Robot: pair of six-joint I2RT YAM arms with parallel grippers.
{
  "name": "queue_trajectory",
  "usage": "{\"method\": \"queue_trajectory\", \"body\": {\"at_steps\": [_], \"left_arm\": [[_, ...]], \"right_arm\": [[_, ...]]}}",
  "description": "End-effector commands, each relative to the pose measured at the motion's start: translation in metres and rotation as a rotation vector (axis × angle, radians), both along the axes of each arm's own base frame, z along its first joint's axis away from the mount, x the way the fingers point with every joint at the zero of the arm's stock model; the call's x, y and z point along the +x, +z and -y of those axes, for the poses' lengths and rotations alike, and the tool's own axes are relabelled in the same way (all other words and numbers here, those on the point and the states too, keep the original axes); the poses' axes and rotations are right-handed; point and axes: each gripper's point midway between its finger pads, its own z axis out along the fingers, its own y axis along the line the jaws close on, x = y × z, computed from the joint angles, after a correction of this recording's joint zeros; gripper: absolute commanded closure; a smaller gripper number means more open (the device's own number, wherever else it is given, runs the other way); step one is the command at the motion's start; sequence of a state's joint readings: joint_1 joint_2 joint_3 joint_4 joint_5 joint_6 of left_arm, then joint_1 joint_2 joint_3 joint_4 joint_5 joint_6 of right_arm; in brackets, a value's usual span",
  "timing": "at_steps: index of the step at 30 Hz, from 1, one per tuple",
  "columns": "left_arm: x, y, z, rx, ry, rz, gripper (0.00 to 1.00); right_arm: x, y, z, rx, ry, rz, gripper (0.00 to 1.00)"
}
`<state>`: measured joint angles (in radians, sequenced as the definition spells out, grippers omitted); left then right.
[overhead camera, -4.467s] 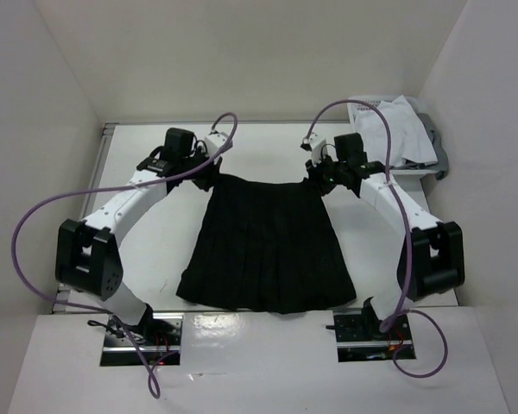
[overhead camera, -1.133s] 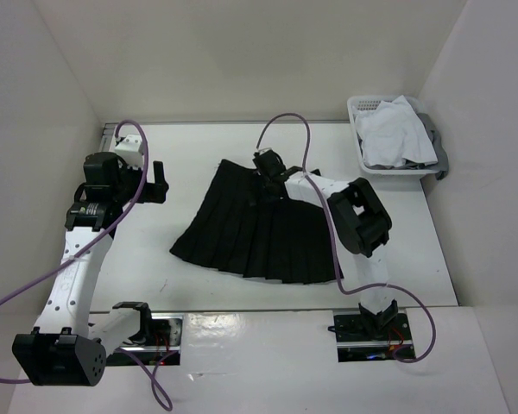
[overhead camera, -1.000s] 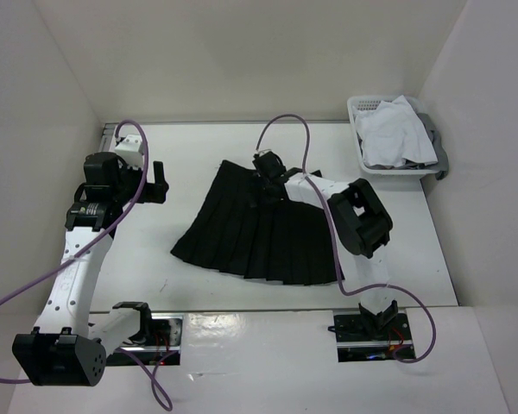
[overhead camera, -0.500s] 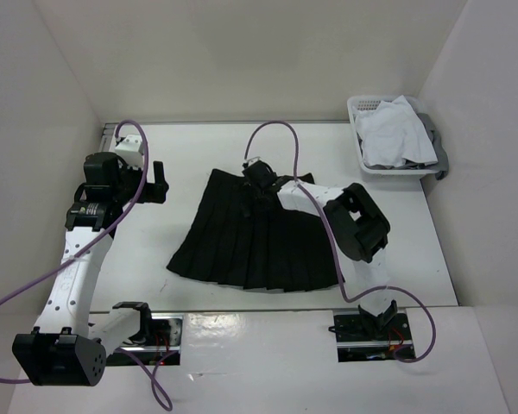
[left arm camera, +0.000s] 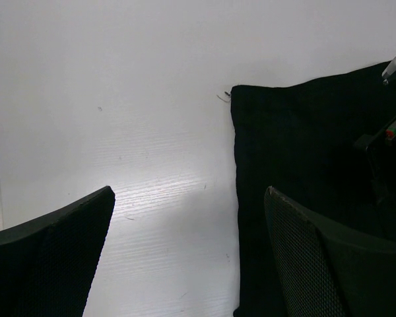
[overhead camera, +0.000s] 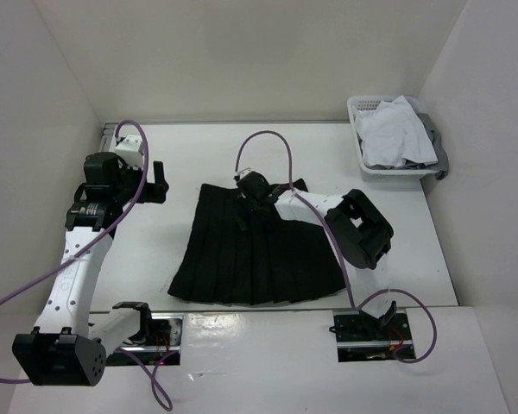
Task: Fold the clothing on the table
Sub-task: Flatten the skirt out, then fold the skirt
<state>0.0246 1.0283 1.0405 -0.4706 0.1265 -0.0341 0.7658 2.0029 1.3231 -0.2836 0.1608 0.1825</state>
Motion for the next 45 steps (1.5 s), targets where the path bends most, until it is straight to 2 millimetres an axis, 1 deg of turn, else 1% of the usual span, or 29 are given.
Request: {"method": "queue_trajectory", "body": {"at_steps": [1, 9, 10, 13, 14, 16, 17, 20, 21, 22, 23, 24, 25, 26, 27, 28, 29, 30, 31, 33, 34, 35, 36, 38, 39, 40, 42, 43, 45], "left_arm": [[0.005, 0.005, -0.003, -0.011, 0.024, 0.026, 0.0], [0.005, 0.005, -0.001, -0.008, 0.01, 0.027, 0.0], [0.005, 0.005, -0.001, -0.008, 0.01, 0.027, 0.0], [0.004, 0.005, 0.003, -0.012, -0.016, 0.029, 0.0], [0.004, 0.005, 0.005, -0.018, -0.026, 0.029, 0.0], [0.004, 0.005, 0.005, -0.018, -0.027, 0.029, 0.0], [0.003, 0.006, 0.008, -0.018, -0.051, 0.031, 0.0], [0.007, 0.003, 0.02, -0.045, -0.107, 0.006, 0.0], [0.011, -0.008, 0.025, -0.047, -0.12, -0.029, 0.0], [0.014, -0.005, 0.031, -0.04, -0.143, -0.031, 0.0], [0.015, -0.008, 0.036, -0.04, -0.159, -0.051, 0.0], [0.021, -0.019, 0.046, -0.041, -0.186, -0.088, 0.0], [0.025, -0.017, 0.052, -0.038, -0.213, -0.088, 0.0], [0.031, -0.03, 0.055, -0.039, -0.221, -0.128, 0.0], [0.034, -0.035, 0.059, -0.039, -0.23, -0.145, 0.0], [0.042, -0.048, 0.065, -0.039, -0.244, -0.179, 0.0], [0.05, -0.051, 0.066, -0.039, -0.244, -0.181, 0.0], [0.053, -0.058, 0.072, -0.044, -0.26, -0.203, 0.0], [0.061, -0.076, 0.074, -0.05, -0.266, -0.249, 0.0], [0.071, -0.083, 0.08, -0.069, -0.29, -0.266, 0.05], [0.075, -0.1, 0.082, -0.077, -0.295, -0.31, 0.08], [0.077, -0.106, 0.085, -0.085, -0.304, -0.321, 0.16], [0.082, -0.109, 0.087, -0.098, -0.306, -0.321, 0.21], [0.088, -0.127, 0.09, -0.106, -0.312, -0.361, 0.32], [0.094, -0.13, 0.086, -0.108, -0.303, -0.361, 0.44], [0.096, -0.144, 0.089, -0.121, -0.313, -0.396, 0.49], [0.104, -0.148, 0.091, -0.147, -0.316, -0.407, 0.53], [0.103, -0.161, 0.094, -0.169, -0.32, -0.45, 0.57], [0.107, -0.167, 0.093, -0.187, -0.324, -0.463, 0.57]], "right_arm": [[-0.04, -0.026, 0.011, -0.095, 0.085, -0.114, 0.01], [-0.045, -0.03, 0.011, -0.108, 0.094, -0.127, 0.01], [-0.04, -0.016, 0.006, -0.086, 0.102, -0.097, 0.01], [-0.037, 0.005, 0.001, -0.054, 0.116, -0.065, 0.01], [-0.033, 0.025, -0.004, -0.02, 0.116, -0.029, 0.01], [-0.031, 0.048, -0.008, 0.015, 0.129, 0.005, 0.01], [-0.029, 0.072, -0.009, 0.041, 0.146, 0.052, 0.01], [-0.024, 0.11, -0.007, 0.074, 0.167, 0.143, 0.01], [-0.023, 0.136, -0.008, 0.115, 0.166, 0.189, 0.01], [-0.018, 0.146, -0.001, 0.117, 0.149, 0.216, 0.01], [-0.016, 0.156, 0.002, 0.133, 0.155, 0.23, 0.01], [-0.008, 0.177, 0.013, 0.167, 0.127, 0.265, 0.01], [-0.003, 0.184, 0.021, 0.174, 0.107, 0.279, 0.01], [0.005, 0.189, 0.029, 0.179, 0.091, 0.306, 0.01], [0.021, 0.192, 0.051, 0.178, 0.033, 0.323, 0.01], [0.027, 0.195, 0.063, 0.18, 0.019, 0.334, 0.01], [0.034, 0.189, 0.075, 0.175, 0.003, 0.328, 0.02], [0.049, 0.187, 0.099, 0.182, -0.049, 0.33, 0.02], [0.053, 0.183, 0.106, 0.191, -0.045, 0.313, 0.05], [0.062, 0.168, 0.124, 0.183, -0.062, 0.3, 0.09], [0.069, 0.16, 0.138, 0.186, -0.088, 0.287, 0.12], [0.071, 0.158, 0.144, 0.175, -0.08, 0.294, 0.14], [0.072, 0.148, 0.151, 0.159, -0.088, 0.277, 0.16], [0.075, 0.139, 0.157, 0.145, -0.083, 0.26, 0.22], [0.075, 0.139, 0.158, 0.132, -0.069, 0.266, 0.24], [0.076, 0.134, 0.158, 0.128, -0.069, 0.255, 0.26], [0.076, 0.134, 0.159, 0.116, -0.055, 0.261, 0.29], [0.077, 0.128, 0.161, 0.118, -0.057, 0.247, 0.29], [0.077, 0.125, 0.159, 0.117, -0.041, 0.238, 0.29]]}}
